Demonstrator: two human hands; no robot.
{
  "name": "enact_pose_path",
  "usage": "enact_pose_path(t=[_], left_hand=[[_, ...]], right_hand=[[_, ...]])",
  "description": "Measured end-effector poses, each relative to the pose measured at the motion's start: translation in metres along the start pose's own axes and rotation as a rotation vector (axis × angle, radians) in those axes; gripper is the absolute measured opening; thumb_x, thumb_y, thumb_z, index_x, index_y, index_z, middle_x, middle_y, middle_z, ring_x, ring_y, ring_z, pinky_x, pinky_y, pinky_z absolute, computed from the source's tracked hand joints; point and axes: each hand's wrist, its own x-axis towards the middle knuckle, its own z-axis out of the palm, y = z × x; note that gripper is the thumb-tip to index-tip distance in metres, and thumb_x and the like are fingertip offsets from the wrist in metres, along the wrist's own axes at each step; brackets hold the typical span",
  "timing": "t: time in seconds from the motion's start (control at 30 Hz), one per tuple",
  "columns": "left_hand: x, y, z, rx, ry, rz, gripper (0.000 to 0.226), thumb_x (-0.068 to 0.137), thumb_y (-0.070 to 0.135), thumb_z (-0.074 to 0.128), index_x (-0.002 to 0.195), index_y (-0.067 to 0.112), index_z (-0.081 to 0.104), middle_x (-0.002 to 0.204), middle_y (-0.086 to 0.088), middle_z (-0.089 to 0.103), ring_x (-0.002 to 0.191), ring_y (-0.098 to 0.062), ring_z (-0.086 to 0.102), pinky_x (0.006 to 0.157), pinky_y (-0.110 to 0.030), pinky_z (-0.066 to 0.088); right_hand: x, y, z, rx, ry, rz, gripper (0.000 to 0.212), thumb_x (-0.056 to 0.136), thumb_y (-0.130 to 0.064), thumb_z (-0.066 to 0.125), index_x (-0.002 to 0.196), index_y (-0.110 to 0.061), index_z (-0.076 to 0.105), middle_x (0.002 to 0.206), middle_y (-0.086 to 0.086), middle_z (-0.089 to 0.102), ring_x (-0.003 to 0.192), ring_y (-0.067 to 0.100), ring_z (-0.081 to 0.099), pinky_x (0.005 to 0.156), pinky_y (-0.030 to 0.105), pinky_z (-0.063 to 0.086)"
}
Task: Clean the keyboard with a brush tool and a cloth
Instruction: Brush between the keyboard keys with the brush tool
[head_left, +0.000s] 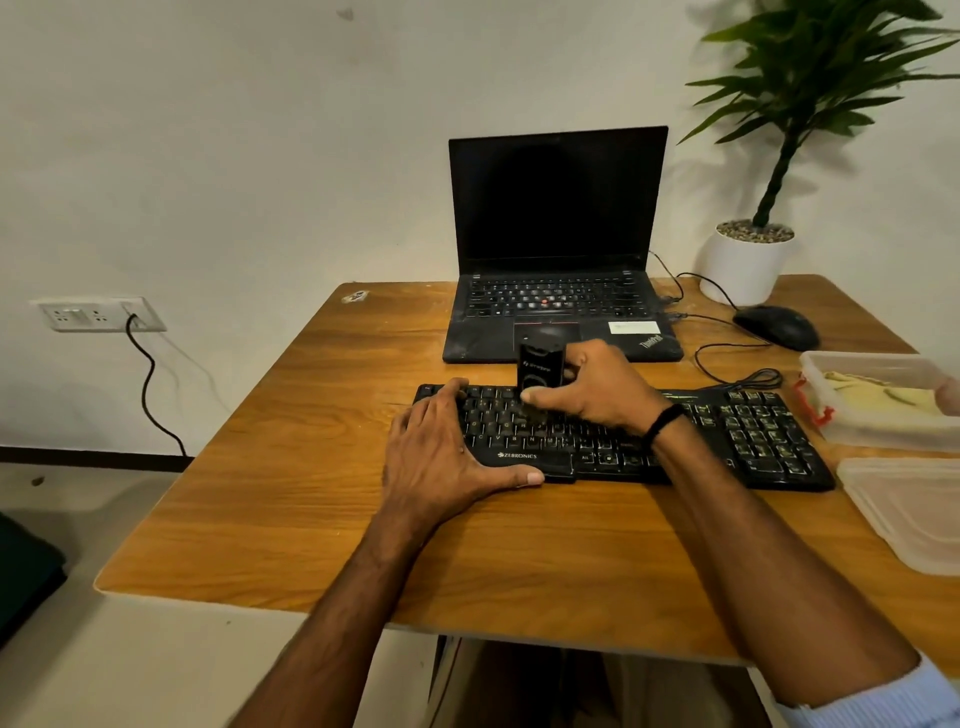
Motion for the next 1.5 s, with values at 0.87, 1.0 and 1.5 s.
enact_pose_path(t=[0.87,1.0,1.5], left_hand=[[-0.001,-0.001,0.0,-0.02,-0.005,0.0,0.14,0.046,0.109,0.051,0.155,0.024,0.026,0.151,0.003,0.047,0.139,-0.017,0.043,0.119,-0.045,0.03],[0.0,-0.001,0.0,-0.022,-0.003,-0.002,0.14,0.046,0.109,0.052,0.154,0.025,0.026,0.15,0.003,0.048,0.138,-0.017,0.043,0.119,-0.044,0.03],[0.001,-0.001,-0.001,-0.03,-0.011,0.0,0.144,0.046,0.109,0.051,0.156,0.022,0.022,0.152,0.003,0.047,0.14,-0.018,0.042,0.12,-0.044,0.029]], right_hand=[[-0.008,0.005,-0.009,0.244,-0.241,0.033,0.029,0.073,-0.018,0.085,0.099,-0.016,0.071,0.092,-0.001,0.075,0.088,0.012,0.072,0.069,0.018,0.055],[-0.001,0.004,0.001,-0.027,0.028,0.016,0.032,0.075,-0.033,0.084,0.101,-0.023,0.067,0.091,-0.012,0.07,0.089,0.009,0.068,0.067,0.017,0.053],[0.0,0.004,0.016,0.124,-0.179,-0.051,0.034,0.074,-0.031,0.084,0.105,-0.025,0.07,0.098,-0.007,0.074,0.095,0.009,0.069,0.08,0.025,0.057]])
